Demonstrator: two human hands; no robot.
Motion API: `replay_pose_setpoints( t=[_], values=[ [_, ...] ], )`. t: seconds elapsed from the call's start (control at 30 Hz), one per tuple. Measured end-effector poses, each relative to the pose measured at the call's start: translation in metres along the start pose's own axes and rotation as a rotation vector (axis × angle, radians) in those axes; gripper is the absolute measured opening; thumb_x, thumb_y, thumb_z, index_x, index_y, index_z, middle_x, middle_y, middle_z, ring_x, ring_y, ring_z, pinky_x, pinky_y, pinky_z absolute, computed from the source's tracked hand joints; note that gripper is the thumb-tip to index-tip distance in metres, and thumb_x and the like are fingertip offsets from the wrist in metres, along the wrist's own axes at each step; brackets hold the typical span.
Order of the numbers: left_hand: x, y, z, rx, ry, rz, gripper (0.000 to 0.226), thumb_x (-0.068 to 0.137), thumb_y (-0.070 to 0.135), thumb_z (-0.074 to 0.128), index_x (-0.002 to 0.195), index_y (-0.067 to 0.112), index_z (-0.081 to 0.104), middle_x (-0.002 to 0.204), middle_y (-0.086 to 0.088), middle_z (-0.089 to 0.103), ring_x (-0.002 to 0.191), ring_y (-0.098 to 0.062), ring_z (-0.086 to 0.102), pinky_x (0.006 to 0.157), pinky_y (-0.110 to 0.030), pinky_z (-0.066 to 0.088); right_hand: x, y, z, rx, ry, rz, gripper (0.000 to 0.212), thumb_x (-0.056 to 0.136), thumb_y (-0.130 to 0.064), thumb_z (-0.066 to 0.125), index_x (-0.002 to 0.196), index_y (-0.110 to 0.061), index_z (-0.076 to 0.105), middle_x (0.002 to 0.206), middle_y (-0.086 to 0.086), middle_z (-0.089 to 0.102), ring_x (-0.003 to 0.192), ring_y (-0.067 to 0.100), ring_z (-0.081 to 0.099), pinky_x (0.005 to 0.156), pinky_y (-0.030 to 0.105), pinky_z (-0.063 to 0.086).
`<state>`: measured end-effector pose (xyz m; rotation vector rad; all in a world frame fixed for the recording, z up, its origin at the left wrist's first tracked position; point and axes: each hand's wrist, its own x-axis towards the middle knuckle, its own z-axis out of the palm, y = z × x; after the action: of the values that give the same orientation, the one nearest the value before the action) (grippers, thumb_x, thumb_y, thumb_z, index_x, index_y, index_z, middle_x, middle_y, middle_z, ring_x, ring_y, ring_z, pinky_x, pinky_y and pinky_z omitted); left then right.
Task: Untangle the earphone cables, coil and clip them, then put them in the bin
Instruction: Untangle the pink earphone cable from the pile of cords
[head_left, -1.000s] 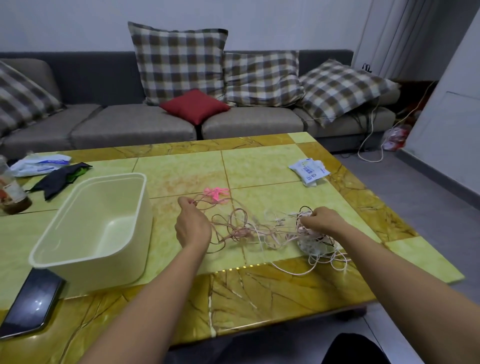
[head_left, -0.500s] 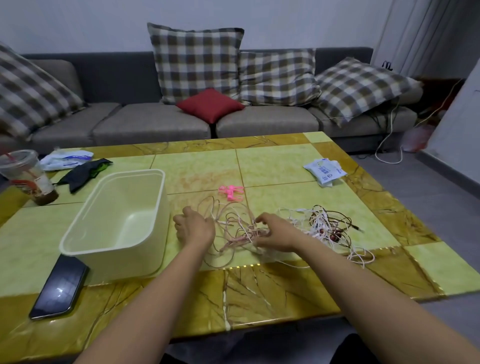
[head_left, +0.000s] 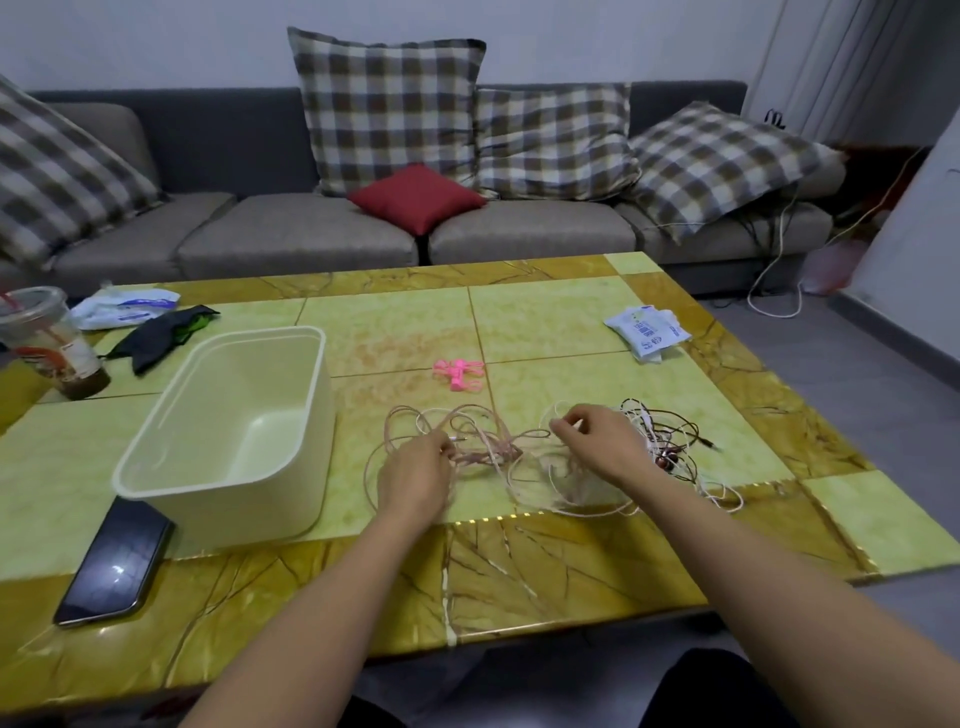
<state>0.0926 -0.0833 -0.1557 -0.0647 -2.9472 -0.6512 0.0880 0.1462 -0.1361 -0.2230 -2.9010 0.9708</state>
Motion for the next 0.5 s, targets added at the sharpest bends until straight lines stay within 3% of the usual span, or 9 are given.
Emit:
replay_pose_setpoints(
  t=[0.07,0.13,0.2,0.27,0.33,0.4,0.5],
  values=[
    [0.005,-0.005,-0.006,-0.049,0.109,-0.024,0.027,0.095,0.012,0.045,0.109,0.02,0.066,0.106,-0.005,0.067,0.091,-0.028,0.062,0.068,-0.036,0.05,0.004,0.008,-0.014,-0.101,0.164,0.071,0.021,0.093,-0.036,0.053,0.093,-0.022,0.068,0.085,0.001,0.07,0.082,0.025,0.064,0.062,0.028,0.039],
    [0.009,-0.008,-0.008,-0.108,0.1,-0.011,0.025,0.096,0.018,0.048,0.113,0.02,0.066,0.116,-0.004,0.062,0.093,-0.025,0.061,0.075,-0.036,0.05,0.01,0.015,-0.022,-0.225,0.146,0.123,0.021,0.093,-0.026,0.051,0.098,-0.016,0.068,0.095,0.007,0.071,0.091,0.03,0.063,0.067,0.031,0.041],
    [0.008,-0.007,-0.007,-0.232,-0.11,-0.023,0.029,0.092,0.034,0.059,0.118,0.021,0.063,0.119,-0.002,0.059,0.095,-0.02,0.061,0.081,-0.034,0.051,0.012,0.018,-0.023,-0.448,0.018,0.154,0.022,0.093,-0.023,0.051,0.106,-0.016,0.068,0.111,0.008,0.067,0.107,0.031,0.056,0.083,0.035,0.042],
    [0.004,-0.005,-0.005,-0.305,-0.302,-0.056,0.047,0.08,0.05,0.069,0.118,0.023,0.064,0.113,0.001,0.063,0.096,-0.017,0.061,0.086,-0.036,0.053,0.012,0.012,-0.019,-0.583,0.019,0.115,0.025,0.092,-0.025,0.053,0.114,-0.023,0.064,0.124,0.007,0.057,0.121,0.03,0.04,0.096,0.04,0.03],
    [-0.001,-0.005,-0.006,-0.229,-0.263,-0.052,0.056,0.071,0.06,0.065,0.117,0.028,0.063,0.113,0.001,0.062,0.101,-0.019,0.059,0.09,-0.042,0.051,0.007,-0.005,-0.013,-0.52,0.126,-0.007,0.028,0.09,-0.023,0.056,0.117,-0.026,0.063,0.13,0.003,0.052,0.126,0.027,0.033,0.1,0.042,0.023],
    [-0.005,-0.007,-0.009,-0.202,-0.182,-0.083,0.061,0.067,0.062,0.05,0.119,0.031,0.059,0.122,0.0,0.056,0.112,-0.021,0.053,0.097,-0.046,0.046,0.001,-0.025,-0.005,-0.347,0.167,-0.188,0.027,0.09,-0.023,0.057,0.117,-0.027,0.062,0.13,-0.002,0.054,0.124,0.022,0.038,0.102,0.041,0.025],
    [-0.014,-0.017,-0.011,-0.252,-0.093,-0.131,0.053,0.074,0.054,0.04,0.116,0.028,0.06,0.122,-0.002,0.056,0.115,-0.023,0.05,0.099,-0.046,0.041,-0.016,-0.051,0.017,0.05,-0.145,-0.428,0.028,0.092,-0.019,0.059,0.12,-0.021,0.062,0.124,-0.002,0.059,0.105,0.015,0.055,0.097,0.037,0.043]
  ],
)
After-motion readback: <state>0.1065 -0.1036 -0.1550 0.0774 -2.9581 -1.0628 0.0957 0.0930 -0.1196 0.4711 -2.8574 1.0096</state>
